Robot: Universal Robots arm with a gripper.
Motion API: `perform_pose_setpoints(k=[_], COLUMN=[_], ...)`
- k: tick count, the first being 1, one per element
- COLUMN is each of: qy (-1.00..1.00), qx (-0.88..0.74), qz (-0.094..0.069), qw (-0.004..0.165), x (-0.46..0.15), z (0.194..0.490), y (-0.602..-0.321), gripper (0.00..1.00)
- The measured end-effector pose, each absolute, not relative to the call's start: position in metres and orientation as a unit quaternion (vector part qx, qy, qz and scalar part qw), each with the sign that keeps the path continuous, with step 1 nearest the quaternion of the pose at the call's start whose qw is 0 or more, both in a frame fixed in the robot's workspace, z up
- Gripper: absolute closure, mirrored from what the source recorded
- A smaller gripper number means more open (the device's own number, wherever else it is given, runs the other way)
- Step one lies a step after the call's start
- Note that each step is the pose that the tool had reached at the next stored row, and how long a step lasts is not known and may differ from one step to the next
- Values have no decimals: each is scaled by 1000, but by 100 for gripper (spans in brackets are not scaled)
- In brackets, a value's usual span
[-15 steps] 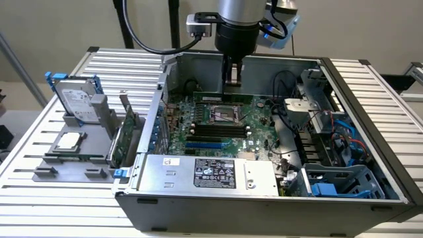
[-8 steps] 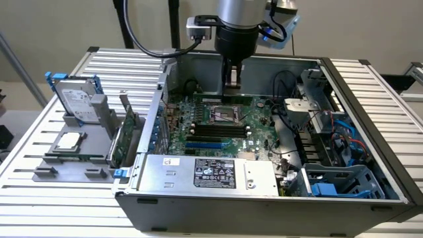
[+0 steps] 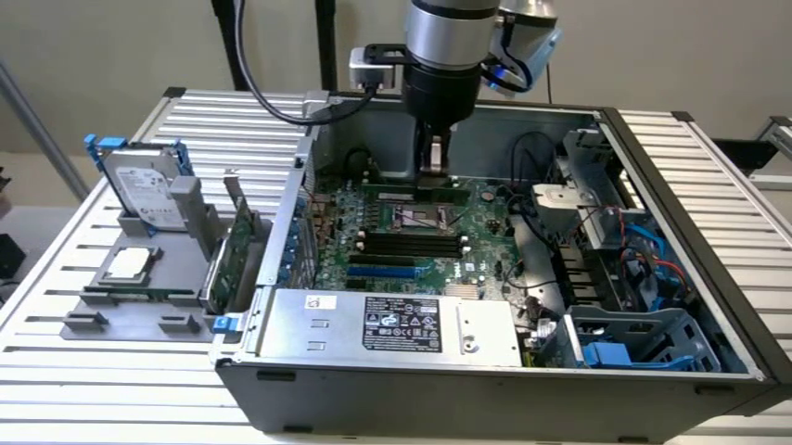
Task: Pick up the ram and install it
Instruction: 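Insert the ram into the slot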
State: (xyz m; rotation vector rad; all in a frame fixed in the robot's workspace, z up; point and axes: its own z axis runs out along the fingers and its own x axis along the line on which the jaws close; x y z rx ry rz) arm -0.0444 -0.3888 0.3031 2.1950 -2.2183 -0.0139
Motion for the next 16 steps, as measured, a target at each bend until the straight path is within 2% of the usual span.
perform_pose_setpoints(k=[16], qy=[-711], qx=[703], qz=[-4], qw=[10], x=[-44], z=[274], y=[-391], gripper=[100])
